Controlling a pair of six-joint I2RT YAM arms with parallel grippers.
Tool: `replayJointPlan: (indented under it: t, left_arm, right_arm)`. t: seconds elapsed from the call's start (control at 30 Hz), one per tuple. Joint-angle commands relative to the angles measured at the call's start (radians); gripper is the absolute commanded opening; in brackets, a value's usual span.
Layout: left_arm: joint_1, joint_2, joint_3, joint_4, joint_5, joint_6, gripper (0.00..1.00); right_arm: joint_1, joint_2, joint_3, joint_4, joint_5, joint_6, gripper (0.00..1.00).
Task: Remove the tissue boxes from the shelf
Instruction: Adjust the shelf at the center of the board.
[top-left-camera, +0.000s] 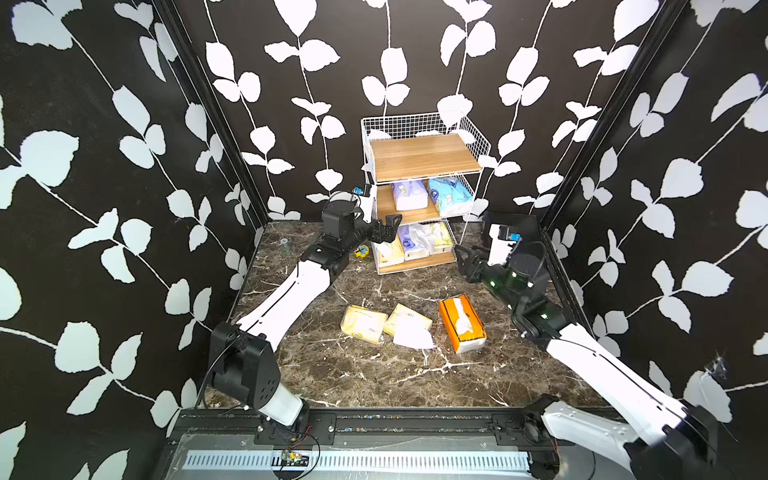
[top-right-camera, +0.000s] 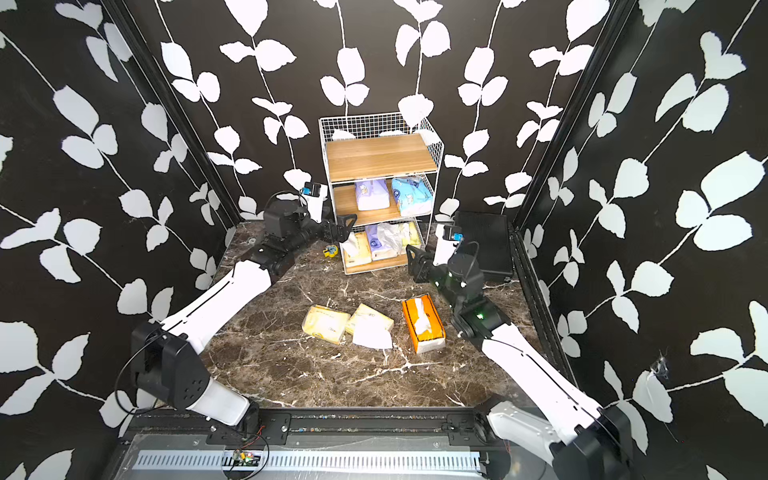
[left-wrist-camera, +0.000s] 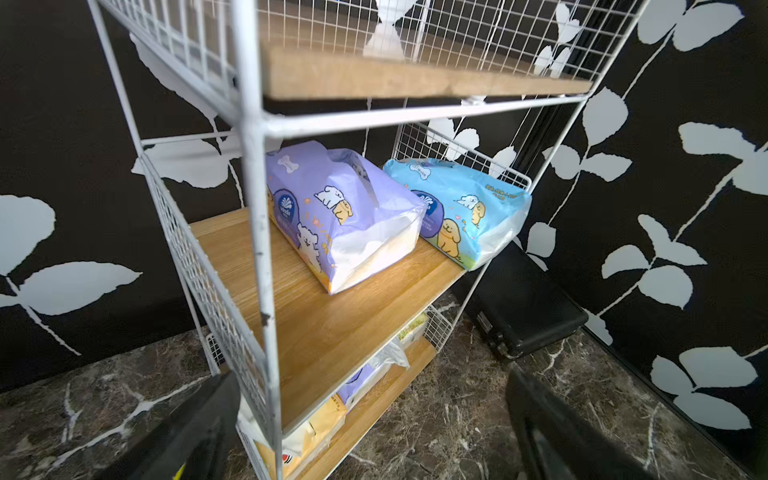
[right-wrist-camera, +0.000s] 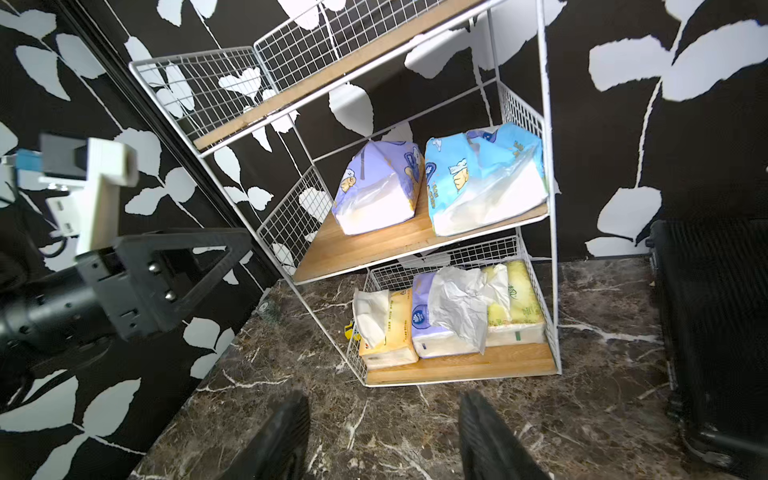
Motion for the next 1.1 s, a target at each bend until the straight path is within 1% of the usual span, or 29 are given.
replayJointPlan:
  t: [0.0,0.07,0.37,0.6,0.73,0.83,0.9,0.97,1.07]
  left_arm:
    - [0.000,-0.025,0.036,0.094,0.057,-0.049,0.94]
    - [-0.006,-0.029,0.025,0.115,0.086,-0.066,0.92]
    - [-0.072,-0.044,0.005,0.122,0.175,-0.078,0.92]
    - [-0.150,-0.079,-0.045,0.123,0.175,-0.071,0.92]
    - [-0.176,-0.143,-0.103,0.118,0.145,-0.038,0.92]
    - [-0.177,-0.196,-0.146,0.093,0.081,0.005,0.93]
    - [-0.176,-0.211,-0.160,0.071,0.041,0.038,0.95]
    - [-0.176,-0.209,-0.159,0.042,0.036,0.068,0.96]
    - [-0.177,-0.196,-0.154,0.025,0.053,0.090,0.97]
  right_arm:
    - [-0.001,-0.038,-0.025,-0.047,0.002,-0.052,0.62]
    - [-0.001,-0.048,-0.031,-0.061,0.011,-0.065,0.63]
    - [-0.006,-0.084,-0.052,-0.093,0.074,-0.087,0.65]
    - [-0.024,-0.098,-0.036,-0.116,0.082,-0.100,0.66]
    - [-0.055,-0.086,0.005,-0.141,0.086,-0.089,0.66]
    - [-0.128,-0.046,0.052,-0.149,0.045,-0.020,0.67]
    - [-0.193,0.000,0.084,-0.124,0.002,0.057,0.71]
    - [-0.264,0.077,0.130,-0.085,-0.084,0.137,0.76]
    - [-0.341,0.202,0.197,0.002,-0.206,0.249,0.80]
